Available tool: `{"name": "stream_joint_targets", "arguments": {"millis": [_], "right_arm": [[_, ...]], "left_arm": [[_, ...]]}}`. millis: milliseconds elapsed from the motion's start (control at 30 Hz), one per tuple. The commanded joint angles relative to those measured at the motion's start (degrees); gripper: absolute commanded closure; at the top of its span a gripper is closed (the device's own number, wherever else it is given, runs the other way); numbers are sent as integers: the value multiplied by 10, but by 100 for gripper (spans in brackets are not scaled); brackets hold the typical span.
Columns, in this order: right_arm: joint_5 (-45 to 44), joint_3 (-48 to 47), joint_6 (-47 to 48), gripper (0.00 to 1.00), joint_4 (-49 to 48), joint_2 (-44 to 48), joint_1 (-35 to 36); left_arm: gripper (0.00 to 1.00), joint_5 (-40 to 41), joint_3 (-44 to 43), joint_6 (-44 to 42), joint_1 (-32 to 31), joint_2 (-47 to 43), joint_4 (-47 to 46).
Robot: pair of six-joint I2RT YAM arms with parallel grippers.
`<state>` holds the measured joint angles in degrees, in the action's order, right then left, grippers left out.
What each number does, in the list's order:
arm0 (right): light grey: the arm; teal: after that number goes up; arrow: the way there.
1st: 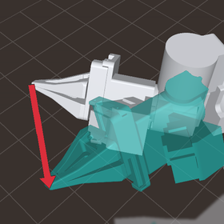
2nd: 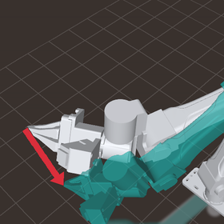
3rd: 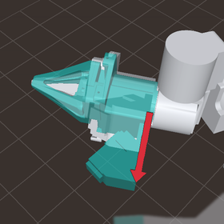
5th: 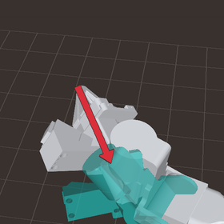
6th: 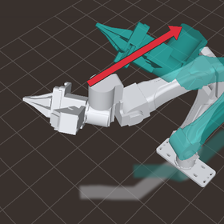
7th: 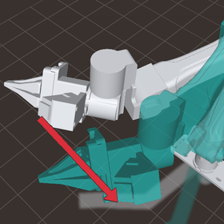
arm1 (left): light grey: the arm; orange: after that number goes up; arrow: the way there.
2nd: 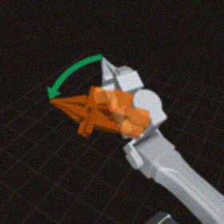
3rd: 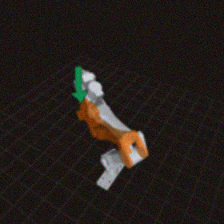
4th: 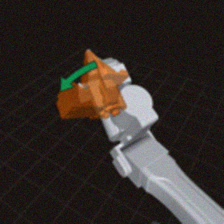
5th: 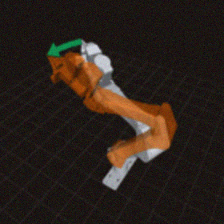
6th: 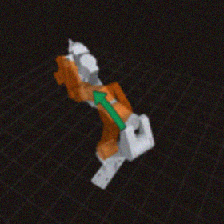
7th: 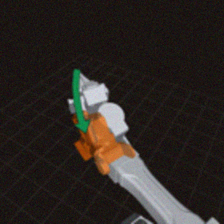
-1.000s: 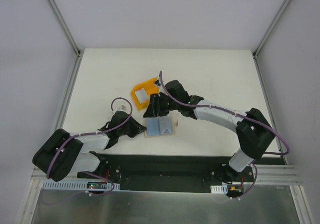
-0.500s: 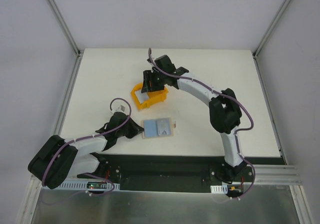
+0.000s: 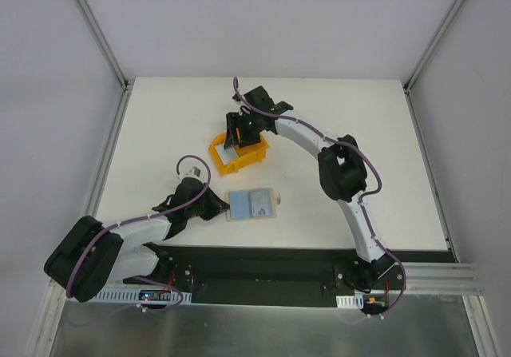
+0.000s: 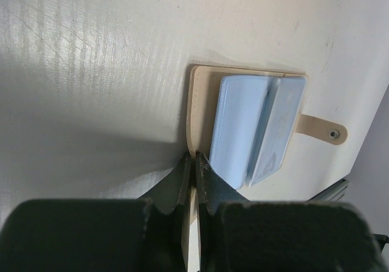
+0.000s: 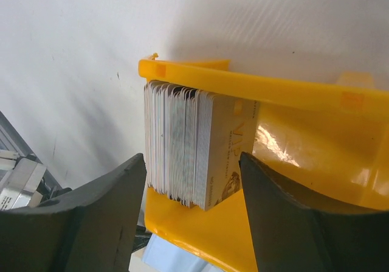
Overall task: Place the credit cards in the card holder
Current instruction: Pick up the credit card from the storage box.
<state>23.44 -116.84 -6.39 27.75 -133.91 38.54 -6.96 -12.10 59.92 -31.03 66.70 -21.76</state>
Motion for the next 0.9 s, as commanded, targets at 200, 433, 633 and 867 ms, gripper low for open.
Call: {"name": "stream_joint_targets", "arguments": {"millis": [200, 433, 633, 867], "right_arm": [[42, -37, 1, 35, 20, -22, 3], [69, -45, 6, 39, 27, -24, 8], [70, -44, 7, 47, 26, -17, 10], [69, -39, 8, 56, 26, -7, 11]], "left_arm": [[100, 17, -13, -22, 4, 9, 40], [100, 15, -17, -22, 4, 17, 39], [100, 12, -18, -23, 4, 20, 40], [100, 12, -17, -22, 5, 18, 40]]}}
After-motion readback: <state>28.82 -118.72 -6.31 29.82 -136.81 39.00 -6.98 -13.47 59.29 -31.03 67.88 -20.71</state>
